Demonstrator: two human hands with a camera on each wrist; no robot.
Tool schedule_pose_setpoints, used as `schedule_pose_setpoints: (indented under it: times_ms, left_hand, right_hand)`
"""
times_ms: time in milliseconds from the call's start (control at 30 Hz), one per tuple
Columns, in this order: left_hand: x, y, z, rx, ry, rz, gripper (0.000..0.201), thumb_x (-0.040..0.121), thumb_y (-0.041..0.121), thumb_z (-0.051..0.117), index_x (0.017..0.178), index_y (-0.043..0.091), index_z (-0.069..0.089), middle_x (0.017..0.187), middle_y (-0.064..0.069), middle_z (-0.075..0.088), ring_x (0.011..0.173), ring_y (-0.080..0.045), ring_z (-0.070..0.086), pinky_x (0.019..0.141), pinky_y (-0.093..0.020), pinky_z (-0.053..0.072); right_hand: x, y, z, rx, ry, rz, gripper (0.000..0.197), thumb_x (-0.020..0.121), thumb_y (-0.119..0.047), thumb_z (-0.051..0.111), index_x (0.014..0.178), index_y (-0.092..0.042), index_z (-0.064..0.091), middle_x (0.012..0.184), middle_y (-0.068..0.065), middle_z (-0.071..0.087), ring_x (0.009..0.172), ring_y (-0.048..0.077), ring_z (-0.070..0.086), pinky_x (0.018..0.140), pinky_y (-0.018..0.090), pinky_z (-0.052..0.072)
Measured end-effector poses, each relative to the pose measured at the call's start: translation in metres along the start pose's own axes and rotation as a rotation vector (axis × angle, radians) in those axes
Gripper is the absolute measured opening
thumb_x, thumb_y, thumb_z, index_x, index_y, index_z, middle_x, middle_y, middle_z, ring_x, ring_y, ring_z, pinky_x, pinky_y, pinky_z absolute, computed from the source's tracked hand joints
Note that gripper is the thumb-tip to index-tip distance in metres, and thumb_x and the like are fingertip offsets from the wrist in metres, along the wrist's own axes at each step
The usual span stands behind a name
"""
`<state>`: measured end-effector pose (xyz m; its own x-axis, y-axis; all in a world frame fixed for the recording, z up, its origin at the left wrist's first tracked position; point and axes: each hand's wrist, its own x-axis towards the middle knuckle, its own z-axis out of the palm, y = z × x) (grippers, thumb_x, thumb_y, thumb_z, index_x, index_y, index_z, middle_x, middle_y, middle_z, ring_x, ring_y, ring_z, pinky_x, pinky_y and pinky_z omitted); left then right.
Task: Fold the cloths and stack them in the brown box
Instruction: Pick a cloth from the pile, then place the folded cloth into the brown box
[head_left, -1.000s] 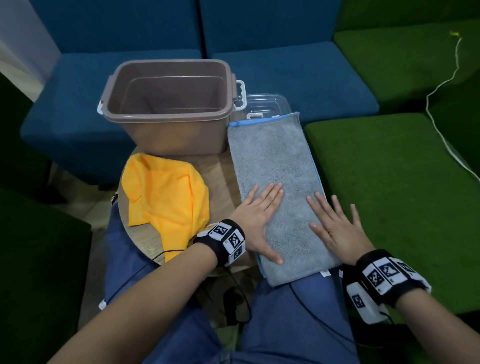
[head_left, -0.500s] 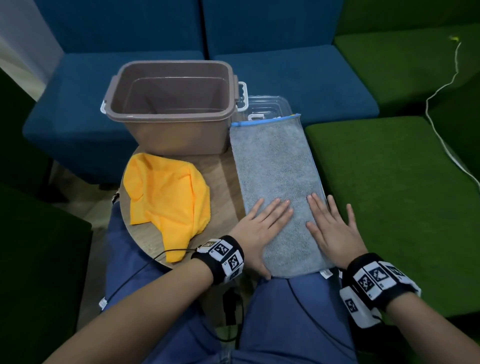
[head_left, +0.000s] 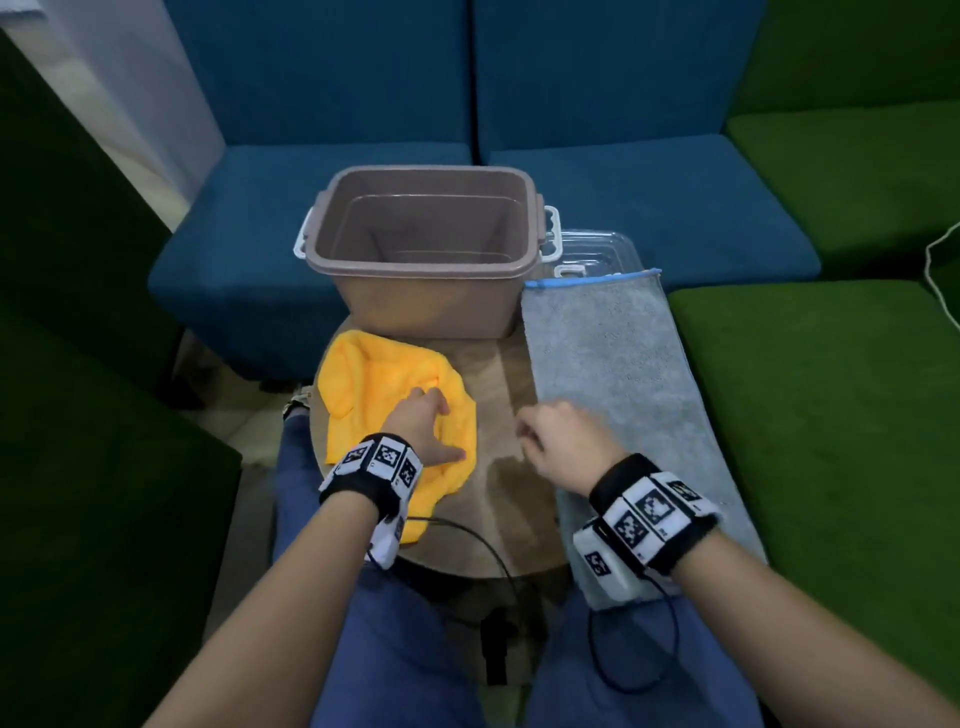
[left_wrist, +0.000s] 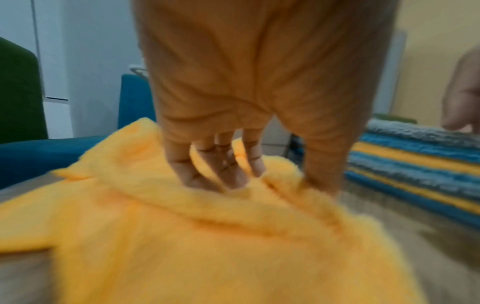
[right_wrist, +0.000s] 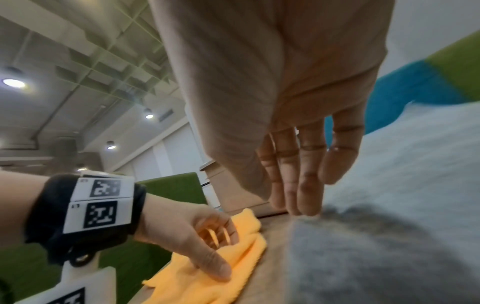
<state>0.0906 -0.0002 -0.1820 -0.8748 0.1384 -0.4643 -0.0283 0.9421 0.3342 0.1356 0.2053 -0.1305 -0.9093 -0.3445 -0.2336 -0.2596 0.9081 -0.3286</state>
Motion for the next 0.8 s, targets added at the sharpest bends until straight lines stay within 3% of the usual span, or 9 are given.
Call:
schedule_pose_setpoints:
  times_ms: [100,200,300,400,533,667,800]
  left_hand:
    - [-0.001,-0.007,0.002,-0.019,0.004,0.082,0.082,0.058,0.043,0.090,0.121,0.017,0.044,0.113,-0.001,0.041,0.102,-0.022,0.051,0.086,-0.035,0.047]
    - [0.002,-0.010,0.001,-0.044,0.008,0.084,0.072,0.060,0.029,0.089,0.118,0.016,0.048,0.108,-0.003,0.045,0.091,-0.021,0.052,0.078,-0.034,0.047]
    - [0.006,-0.013,0.000,-0.167,0.010,0.066,0.055,0.063,0.017,0.082,0.108,0.018,0.050,0.104,-0.003,0.046,0.083,-0.017,0.049,0.072,-0.030,0.047]
    - [0.009,-0.016,-0.004,-0.266,-0.027,0.042,0.047,0.068,0.016,0.079,0.107,0.017,0.053,0.097,0.000,0.047,0.082,-0.016,0.049,0.070,-0.028,0.044]
    - [0.007,-0.018,-0.002,-0.370,-0.012,0.019,0.038,0.069,0.010,0.072,0.103,0.015,0.055,0.099,-0.001,0.048,0.084,-0.016,0.048,0.071,-0.026,0.041]
    - [-0.001,-0.011,0.005,-0.355,-0.027,0.001,0.038,0.063,0.010,0.066,0.097,0.018,0.052,0.104,-0.002,0.043,0.082,-0.017,0.045,0.077,-0.034,0.048]
    - [-0.018,0.001,0.002,-0.236,-0.149,0.005,0.053,0.049,0.036,0.057,0.100,0.023,0.051,0.105,0.001,0.039,0.096,-0.022,0.046,0.091,-0.047,0.046]
  right_hand:
    - [0.026,-0.023,0.023,-0.050,-0.173,-0.102,0.024,0.092,-0.014,0.049,0.110,-0.019,0.064,0.109,0.008,0.065,0.101,0.029,0.062,0.079,0.038,0.052]
    - [0.040,-0.038,0.041,-0.105,-0.268,-0.207,0.033,0.092,-0.007,0.049,0.124,-0.015,0.055,0.119,0.010,0.052,0.108,0.031,0.056,0.073,0.037,0.043]
    - [0.047,-0.048,0.048,-0.179,-0.187,-0.201,0.027,0.093,-0.014,0.054,0.120,-0.013,0.054,0.119,0.009,0.052,0.109,0.030,0.056,0.074,0.037,0.040]
    - [0.051,-0.052,0.052,-0.173,-0.124,-0.130,0.022,0.095,-0.012,0.049,0.113,-0.014,0.060,0.117,0.007,0.056,0.110,0.030,0.057,0.081,0.038,0.043]
    - [0.050,-0.052,0.054,-0.141,-0.152,-0.069,0.021,0.093,-0.013,0.050,0.110,-0.014,0.062,0.120,0.006,0.056,0.115,0.029,0.053,0.092,0.042,0.041]
    - [0.041,-0.053,0.057,-0.157,-0.213,-0.032,0.026,0.093,-0.023,0.050,0.115,-0.012,0.060,0.125,0.007,0.053,0.123,0.027,0.044,0.101,0.049,0.034]
    - [0.034,-0.049,0.055,-0.068,-0.252,-0.001,0.039,0.095,-0.032,0.050,0.125,-0.008,0.053,0.131,0.011,0.045,0.127,0.029,0.039,0.100,0.049,0.035]
